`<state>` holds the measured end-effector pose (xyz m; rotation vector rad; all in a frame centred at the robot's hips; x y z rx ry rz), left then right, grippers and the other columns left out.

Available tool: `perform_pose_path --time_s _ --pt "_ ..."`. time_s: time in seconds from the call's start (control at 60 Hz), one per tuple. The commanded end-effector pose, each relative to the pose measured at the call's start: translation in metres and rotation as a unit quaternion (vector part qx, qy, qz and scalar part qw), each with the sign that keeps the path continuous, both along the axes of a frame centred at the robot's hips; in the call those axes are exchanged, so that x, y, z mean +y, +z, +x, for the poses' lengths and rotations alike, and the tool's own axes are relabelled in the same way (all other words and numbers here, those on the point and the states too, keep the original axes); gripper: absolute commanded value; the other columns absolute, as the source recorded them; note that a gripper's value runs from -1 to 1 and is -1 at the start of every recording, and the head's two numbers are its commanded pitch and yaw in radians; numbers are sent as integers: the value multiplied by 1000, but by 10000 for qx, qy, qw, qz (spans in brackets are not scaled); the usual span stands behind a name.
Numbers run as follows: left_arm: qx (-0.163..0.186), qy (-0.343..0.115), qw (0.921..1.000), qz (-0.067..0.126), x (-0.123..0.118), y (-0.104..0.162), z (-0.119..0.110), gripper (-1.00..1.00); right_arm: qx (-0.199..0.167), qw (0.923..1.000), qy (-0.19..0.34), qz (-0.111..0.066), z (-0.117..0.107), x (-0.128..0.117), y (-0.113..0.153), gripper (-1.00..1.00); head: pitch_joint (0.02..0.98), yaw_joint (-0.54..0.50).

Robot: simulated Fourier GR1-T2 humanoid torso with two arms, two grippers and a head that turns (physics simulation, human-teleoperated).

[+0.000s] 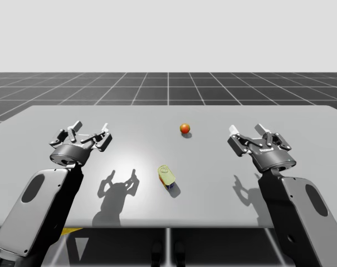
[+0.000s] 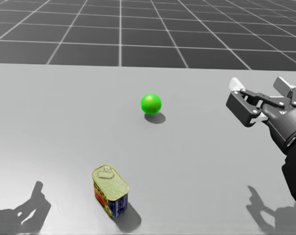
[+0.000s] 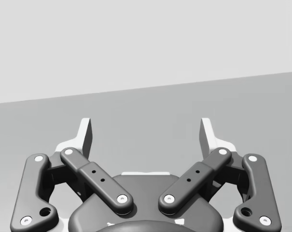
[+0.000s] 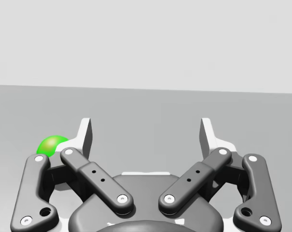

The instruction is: Watch the red light. When it turns green, pick up the object.

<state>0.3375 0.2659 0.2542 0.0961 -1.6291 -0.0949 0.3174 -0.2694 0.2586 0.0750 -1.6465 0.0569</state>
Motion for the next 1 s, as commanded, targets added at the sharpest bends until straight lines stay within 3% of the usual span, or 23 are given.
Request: perform_pose_path --time_s 0.017,0.3,0.517,0.617,0.733,0.75,0.867,1.0 --pt "38 -20 10000 27 -1 -1 0 -1000 8 10000 -1 -38 0 0 -1 -1000 714 -94" --pt "167 -121 9997 135 -6 -4 2 -1000 28 9999 6 -140 1 2 -3 -1000 861 -11" --pt "169 -322 9990 270 -15 -5 -1 -1000 22 9998 13 -183 1 3 -3 -1000 884 12" --pt "405 -551 9973 260 -18 -7 -1 -1000 17 9998 11 -185 1 4 -3 -1000 884 16" --pt "733 -1051 9917 125 -34 -3 -10 -1000 36 9998 9 -194 1 5 -4 -1000 878 19" --pt "783 -1323 9880 118 -39 -1 -16 -1000 39 9998 8 -198 1 5 -5 -1000 877 17" --pt "794 -1781 9807 155 -52 9 -37 -1000 21 9998 21 -214 1 6 -4 -1000 879 11" --pt "877 -2418 9660 248 -61 16 -63 -1000 4 9997 27 -241 1 7 -4 -1000 878 14"
